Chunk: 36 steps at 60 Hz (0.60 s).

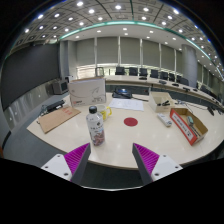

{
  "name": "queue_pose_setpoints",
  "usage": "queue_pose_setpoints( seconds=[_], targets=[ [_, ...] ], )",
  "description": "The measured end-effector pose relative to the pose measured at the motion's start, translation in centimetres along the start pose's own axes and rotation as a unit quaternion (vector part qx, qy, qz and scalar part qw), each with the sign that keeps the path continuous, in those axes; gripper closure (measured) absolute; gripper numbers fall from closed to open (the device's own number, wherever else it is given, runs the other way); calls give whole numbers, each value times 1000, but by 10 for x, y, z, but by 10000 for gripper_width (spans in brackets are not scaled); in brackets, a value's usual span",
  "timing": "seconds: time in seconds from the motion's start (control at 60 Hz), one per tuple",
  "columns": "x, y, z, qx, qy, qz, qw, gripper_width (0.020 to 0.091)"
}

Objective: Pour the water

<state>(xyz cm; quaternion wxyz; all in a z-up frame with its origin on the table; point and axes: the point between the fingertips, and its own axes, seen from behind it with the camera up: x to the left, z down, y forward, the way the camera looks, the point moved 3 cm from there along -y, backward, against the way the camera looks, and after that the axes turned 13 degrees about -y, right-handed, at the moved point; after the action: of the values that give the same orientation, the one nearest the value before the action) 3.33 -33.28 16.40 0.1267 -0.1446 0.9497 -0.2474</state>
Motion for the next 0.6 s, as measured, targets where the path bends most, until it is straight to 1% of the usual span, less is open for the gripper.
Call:
queue_pose_setpoints(
  seconds=[0.083, 0.167, 0.267, 0.433, 0.45, 0.483, 0.567, 0.6],
  targets=[
    [28, 37, -1, -4, -3, 8, 1000, 240],
    [47, 77, -9, -25, -3, 23, 999, 242],
    [58, 125, -14, -43, 6, 44, 998, 244],
    [62, 188, -19, -58, 18, 85, 995, 252],
    [63, 193, -19, -59, 20, 86, 994, 262],
    [65, 202, -19, -59, 24, 86, 994, 305],
    [65, 216, -21, -67, 26, 91, 993, 451],
    [63, 219, -21, -67, 22, 98, 993, 525]
  ],
)
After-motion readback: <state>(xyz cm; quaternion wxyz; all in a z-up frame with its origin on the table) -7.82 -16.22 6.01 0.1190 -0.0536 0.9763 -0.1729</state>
